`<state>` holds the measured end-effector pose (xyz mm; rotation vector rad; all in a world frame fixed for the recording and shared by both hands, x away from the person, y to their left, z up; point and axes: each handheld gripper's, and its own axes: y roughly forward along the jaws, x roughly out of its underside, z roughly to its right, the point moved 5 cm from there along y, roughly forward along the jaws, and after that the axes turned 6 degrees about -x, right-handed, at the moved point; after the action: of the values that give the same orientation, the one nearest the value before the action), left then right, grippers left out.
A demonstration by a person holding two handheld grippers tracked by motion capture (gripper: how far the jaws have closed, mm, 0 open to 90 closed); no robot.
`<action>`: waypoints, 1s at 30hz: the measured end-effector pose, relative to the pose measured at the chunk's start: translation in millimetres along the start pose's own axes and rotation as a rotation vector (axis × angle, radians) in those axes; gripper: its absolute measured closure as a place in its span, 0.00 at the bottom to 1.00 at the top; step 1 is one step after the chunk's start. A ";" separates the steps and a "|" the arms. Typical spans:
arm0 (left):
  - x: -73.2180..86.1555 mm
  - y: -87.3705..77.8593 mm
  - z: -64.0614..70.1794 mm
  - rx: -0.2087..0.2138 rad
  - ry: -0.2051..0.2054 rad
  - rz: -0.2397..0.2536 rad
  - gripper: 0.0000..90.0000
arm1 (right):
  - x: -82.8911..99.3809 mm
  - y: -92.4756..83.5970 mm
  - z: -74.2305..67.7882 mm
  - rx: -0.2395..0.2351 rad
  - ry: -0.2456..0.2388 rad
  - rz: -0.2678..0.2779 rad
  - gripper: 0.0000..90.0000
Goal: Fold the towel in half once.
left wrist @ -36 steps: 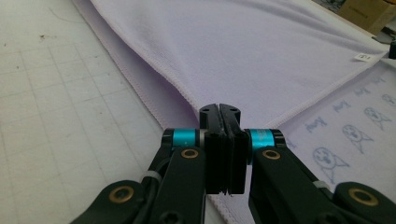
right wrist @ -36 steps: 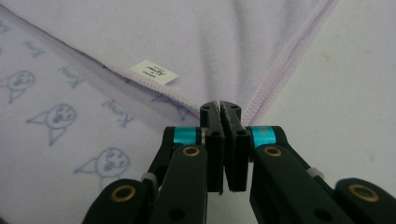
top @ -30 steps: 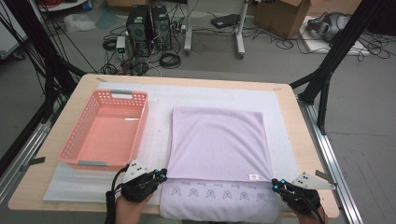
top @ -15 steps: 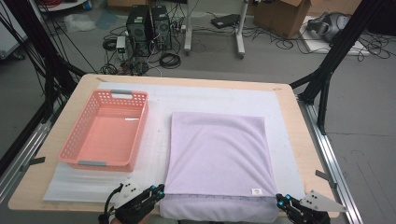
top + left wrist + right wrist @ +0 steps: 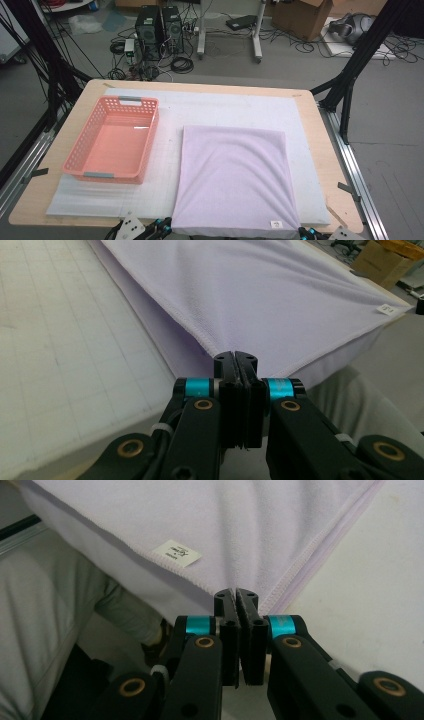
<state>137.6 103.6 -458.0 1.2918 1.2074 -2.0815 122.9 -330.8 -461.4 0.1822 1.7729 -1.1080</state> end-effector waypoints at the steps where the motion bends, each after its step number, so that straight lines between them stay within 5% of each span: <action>1: 2.2 -2.5 1.4 0.001 -0.001 -0.001 0.98 | 1.6 -2.7 -2.6 -0.003 -0.003 0.001 0.98; 9: 20.0 -7.3 9.8 0.008 0.046 -0.049 0.96 | 21.3 -7.0 -14.2 0.006 0.024 -0.068 0.96; 11: 17.0 -1.9 6.9 -0.004 0.030 -0.046 0.69 | 23.8 -2.6 -10.3 0.027 0.049 -0.082 0.79; 16: 2.4 9.0 -2.5 -0.025 0.028 0.006 0.61 | 14.8 -4.5 -1.5 0.055 0.064 -0.012 0.72; 30: -34.1 63.1 -36.6 -0.021 0.023 -0.005 0.68 | -18.1 36.8 32.5 0.097 0.057 0.010 0.72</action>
<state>217.5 96.7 -464.5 1.3077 1.2406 -2.0578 174.1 -327.8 -471.6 0.2834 1.7674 -1.1927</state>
